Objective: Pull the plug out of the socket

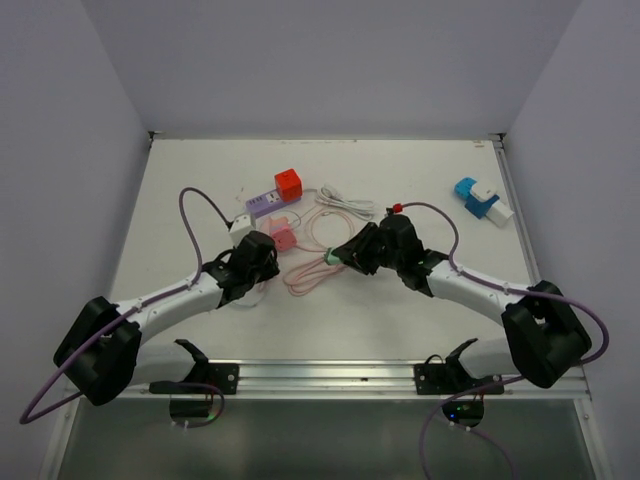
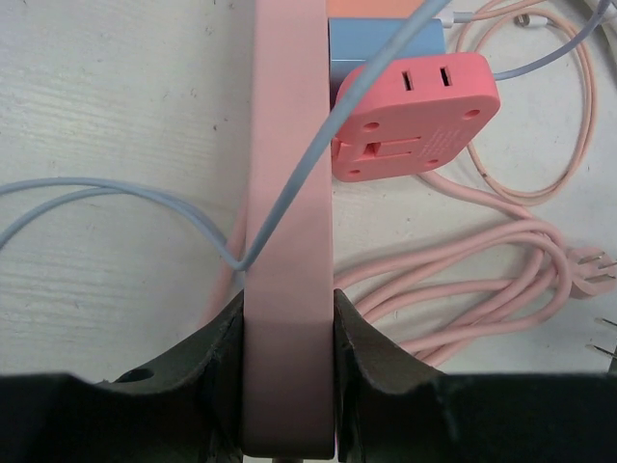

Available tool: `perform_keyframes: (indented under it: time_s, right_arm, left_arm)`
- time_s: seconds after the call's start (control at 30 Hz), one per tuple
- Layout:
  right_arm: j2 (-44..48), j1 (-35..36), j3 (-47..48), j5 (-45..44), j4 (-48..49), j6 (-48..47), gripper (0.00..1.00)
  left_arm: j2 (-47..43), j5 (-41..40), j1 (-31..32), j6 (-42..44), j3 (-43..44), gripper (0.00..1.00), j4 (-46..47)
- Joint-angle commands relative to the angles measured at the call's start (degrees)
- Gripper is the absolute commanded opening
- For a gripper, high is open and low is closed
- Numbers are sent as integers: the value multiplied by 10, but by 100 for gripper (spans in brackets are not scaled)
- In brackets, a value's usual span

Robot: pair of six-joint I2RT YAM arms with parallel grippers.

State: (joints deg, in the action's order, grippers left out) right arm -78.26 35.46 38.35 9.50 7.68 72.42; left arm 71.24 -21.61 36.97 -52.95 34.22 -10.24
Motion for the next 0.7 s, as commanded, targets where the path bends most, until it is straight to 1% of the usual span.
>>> perform_keyframes:
  time_s: [0.0,0.07,0.2,0.4,0.43,0.5,0.53,0.57,0.67]
  right_arm:
    - [31,-12,13,-15,-54,-58,0]
    - [52,-31,9,-46,-94,-96,0]
    - [78,-71,-8,-80,-127,-167,0]
    - [110,-162,-65,-73,-84,-215,0]
    - [111,-187,-72,-78,-70,-221,0]
    - [108,-213,-88,-78,-49,-230,0]
    - [104,-243,-93,-66,-22,-232,0]
    - [100,-257,-107,-62,-6,-232,0]
    - [65,-306,-120,-32,35,-232,0]
  left_arm:
    - [-1,-37,-1,5,1,0,-13]
    - [-4,-28,-1,9,0,0,-7]
    - [-4,-2,0,19,-10,0,3]
    - [-4,24,-1,16,-30,0,3]
    - [-3,28,0,16,-33,0,3]
    - [-3,31,-1,17,-35,0,1]
    - [-1,31,0,18,-35,0,1]
    - [-1,33,0,18,-35,0,1]
    - [10,37,0,21,-29,0,-2]
